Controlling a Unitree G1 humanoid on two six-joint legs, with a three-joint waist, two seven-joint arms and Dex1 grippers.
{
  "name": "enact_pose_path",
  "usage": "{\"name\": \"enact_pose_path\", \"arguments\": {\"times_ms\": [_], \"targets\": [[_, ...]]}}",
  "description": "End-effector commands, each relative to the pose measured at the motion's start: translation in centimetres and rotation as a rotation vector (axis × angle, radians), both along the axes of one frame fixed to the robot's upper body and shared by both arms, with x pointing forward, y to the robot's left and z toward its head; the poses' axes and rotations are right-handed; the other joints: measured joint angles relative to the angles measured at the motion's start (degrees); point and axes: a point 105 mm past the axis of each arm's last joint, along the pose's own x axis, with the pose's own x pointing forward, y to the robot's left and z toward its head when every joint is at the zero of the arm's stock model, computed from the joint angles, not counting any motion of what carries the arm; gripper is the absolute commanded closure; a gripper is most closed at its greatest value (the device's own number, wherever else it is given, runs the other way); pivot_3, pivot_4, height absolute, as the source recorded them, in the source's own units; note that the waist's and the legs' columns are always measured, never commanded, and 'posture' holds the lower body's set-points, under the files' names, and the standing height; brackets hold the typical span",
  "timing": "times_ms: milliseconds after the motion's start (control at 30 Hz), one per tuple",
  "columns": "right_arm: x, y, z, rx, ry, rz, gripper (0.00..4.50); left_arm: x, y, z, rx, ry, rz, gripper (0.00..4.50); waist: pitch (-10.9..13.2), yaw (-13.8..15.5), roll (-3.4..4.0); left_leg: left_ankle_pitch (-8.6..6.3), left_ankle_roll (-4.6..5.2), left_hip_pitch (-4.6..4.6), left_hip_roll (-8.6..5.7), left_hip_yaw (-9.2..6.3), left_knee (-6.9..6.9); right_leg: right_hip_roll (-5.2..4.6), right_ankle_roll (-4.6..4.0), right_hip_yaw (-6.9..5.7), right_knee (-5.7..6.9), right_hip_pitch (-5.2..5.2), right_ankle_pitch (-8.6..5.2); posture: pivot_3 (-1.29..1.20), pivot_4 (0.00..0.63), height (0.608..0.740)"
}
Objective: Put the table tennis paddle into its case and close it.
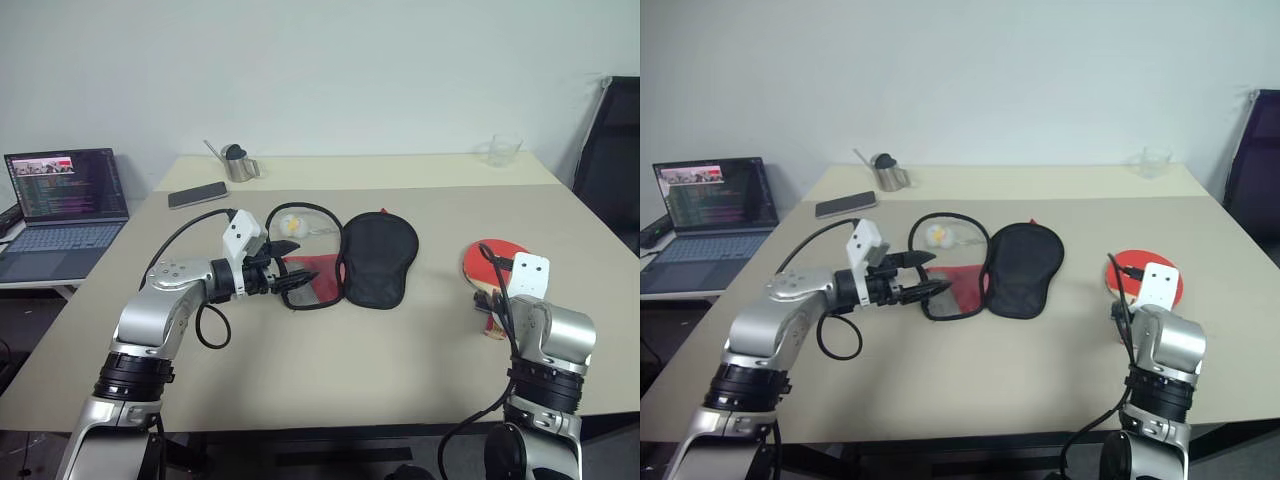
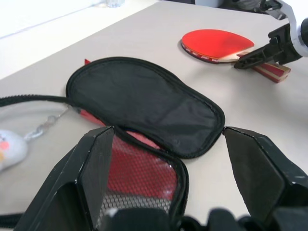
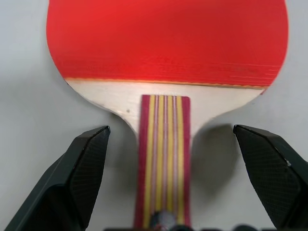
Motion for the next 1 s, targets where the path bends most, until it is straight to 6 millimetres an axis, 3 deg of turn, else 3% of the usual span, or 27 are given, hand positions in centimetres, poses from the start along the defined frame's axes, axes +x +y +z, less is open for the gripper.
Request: {"name": "enact_pose_path", "arguments": {"times_ms": [33, 333, 600, 800, 900, 1000], "targets": [[0.5, 0.2, -0.4, 0.015, -0.002, 0.000, 0.54, -0.2, 0.4, 1.6, 0.007, -0.064, 0.020, 0.55, 0.0, 0.0, -0.01, -0.02, 0.03, 0.04, 0.09, 0.06, 0.00, 0.07, -0.04, 0.03, 0.00, 0.02, 0.04, 0.00, 0.150, 0.740], [0.8, 0.1, -0.6, 0.001, -0.007, -0.002, 3.35, -0.3, 0.8, 1.8, 0.009, -0.074, 0.044, 0.55, 0.0, 0.3, -0.03, -0.06, 0.10, 0.06, 0.33, 0.16, 0.00, 0.30, -0.19, 0.04, -0.04, 0.02, 0.15, 0.00, 0.150, 0.740], [2.0, 0.9, 2.1, -0.034, -0.097, 0.037, 3.40, 0.0, 1.0, 1.9, 0.009, -0.078, 0.061, 0.55, 0.0, 0.3, -0.04, -0.07, 0.11, 0.06, 0.38, 0.34, -0.01, 0.38, -0.18, 0.26, -0.05, -0.06, 0.18, 0.00, 0.150, 0.740], [3.9, 4.3, 8.4, -0.033, -0.270, 0.121, 3.40, 0.1, 1.7, 2.0, 0.017, -0.080, 0.082, 0.55, 0.1, -0.2, 0.07, -0.06, 0.10, 0.05, 0.49, 0.80, -0.14, 0.53, -0.19, 0.74, 0.03, -0.39, 0.19, 0.00, 0.150, 0.740], [5.1, 8.0, 12.1, 0.017, -0.370, 0.199, 3.40, 0.2, 2.6, 1.9, 0.027, -0.077, 0.112, 0.55, 0.1, -0.5, 0.08, 0.00, -0.03, 0.03, 0.53, 0.90, -0.35, 0.59, -0.21, 0.88, -0.02, -0.54, 0.20, 0.00, 0.150, 0.740], [5.5, 11.7, 13.6, 0.068, -0.407, 0.295, 3.40, 0.2, 3.0, 1.7, 0.031, -0.073, 0.129, 0.55, 0.1, -0.6, 0.07, 0.04, -0.08, 0.03, 0.55, 1.01, -0.69, 0.59, -0.21, 1.01, -0.10, -0.75, 0.20, 0.00, 0.150, 0.740]]}}
